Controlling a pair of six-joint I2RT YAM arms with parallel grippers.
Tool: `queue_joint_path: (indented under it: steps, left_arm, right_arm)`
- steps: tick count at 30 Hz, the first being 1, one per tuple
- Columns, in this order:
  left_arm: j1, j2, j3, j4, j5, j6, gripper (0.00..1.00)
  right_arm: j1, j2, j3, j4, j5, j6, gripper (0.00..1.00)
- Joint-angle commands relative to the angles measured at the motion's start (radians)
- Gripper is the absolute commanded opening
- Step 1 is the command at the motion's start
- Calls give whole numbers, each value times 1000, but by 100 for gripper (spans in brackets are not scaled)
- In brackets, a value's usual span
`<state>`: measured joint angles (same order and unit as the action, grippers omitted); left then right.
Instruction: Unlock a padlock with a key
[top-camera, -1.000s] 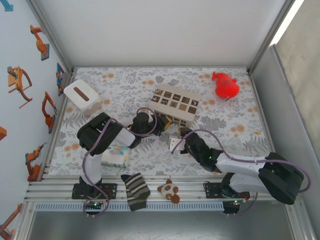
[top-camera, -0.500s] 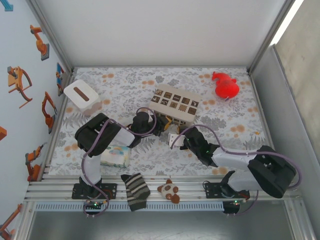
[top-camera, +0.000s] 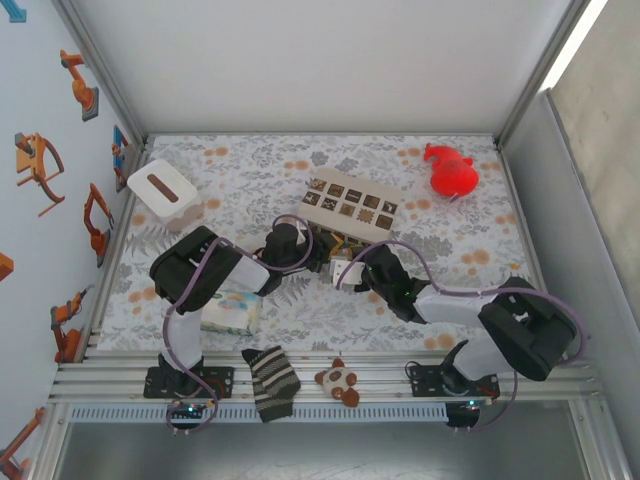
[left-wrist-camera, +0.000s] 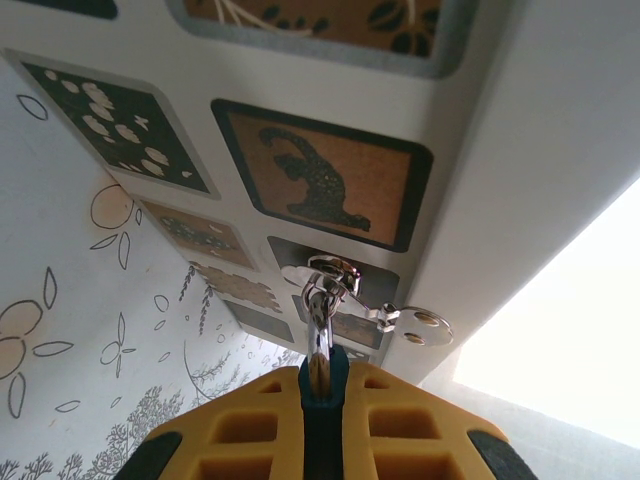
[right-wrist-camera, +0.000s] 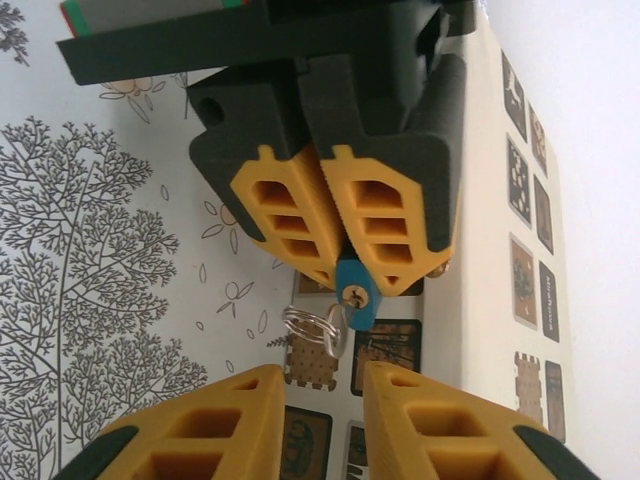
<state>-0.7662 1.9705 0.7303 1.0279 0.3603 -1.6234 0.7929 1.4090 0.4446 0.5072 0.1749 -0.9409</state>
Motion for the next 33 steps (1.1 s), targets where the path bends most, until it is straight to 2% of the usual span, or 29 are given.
queue_joint_path:
  steps: [1,17,27,33]
  left_arm:
    - [-4,-27,17,52,25,-19,0]
    - [-7,-19,13,68,22,-30,0]
    - [-7,-12,12,77,21,-38,0]
    - [-10,-13,16,80,25,-44,0]
  right_arm:
    - [-5,22,42,41,-1,-10,22]
    - [-5,96,57,100,49,-30,13]
    - [-5,117,46,131,78,-44,3]
    - [-5,142,40,175,97,-66,0]
